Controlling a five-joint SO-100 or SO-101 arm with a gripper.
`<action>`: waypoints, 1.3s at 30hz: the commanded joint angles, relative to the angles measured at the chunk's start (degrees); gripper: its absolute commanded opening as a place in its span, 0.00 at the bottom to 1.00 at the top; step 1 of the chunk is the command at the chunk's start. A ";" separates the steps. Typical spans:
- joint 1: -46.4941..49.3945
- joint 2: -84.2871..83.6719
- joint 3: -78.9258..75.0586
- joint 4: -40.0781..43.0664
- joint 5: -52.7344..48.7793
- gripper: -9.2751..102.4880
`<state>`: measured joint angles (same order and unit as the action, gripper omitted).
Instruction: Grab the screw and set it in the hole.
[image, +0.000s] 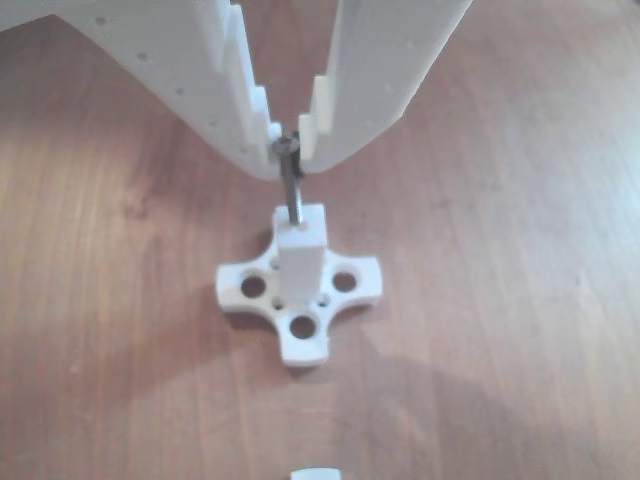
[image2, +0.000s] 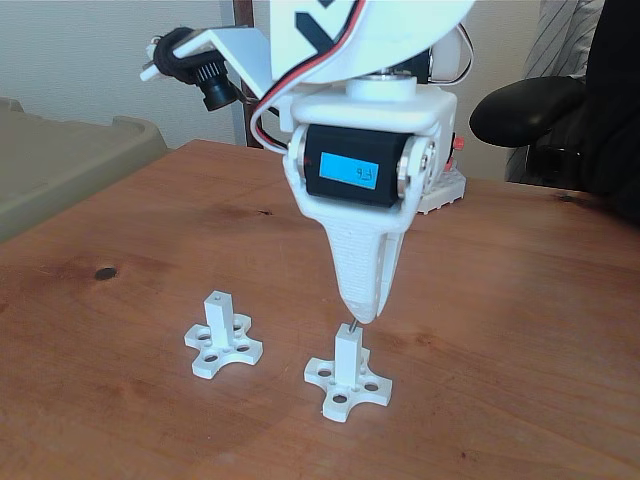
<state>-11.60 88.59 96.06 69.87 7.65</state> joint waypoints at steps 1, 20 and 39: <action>0.44 2.46 -3.25 -1.05 0.26 0.04; 1.14 1.23 -2.90 -1.58 -0.18 0.04; 0.18 1.67 -2.90 -1.05 0.18 0.04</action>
<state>-10.46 88.59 96.06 68.47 7.65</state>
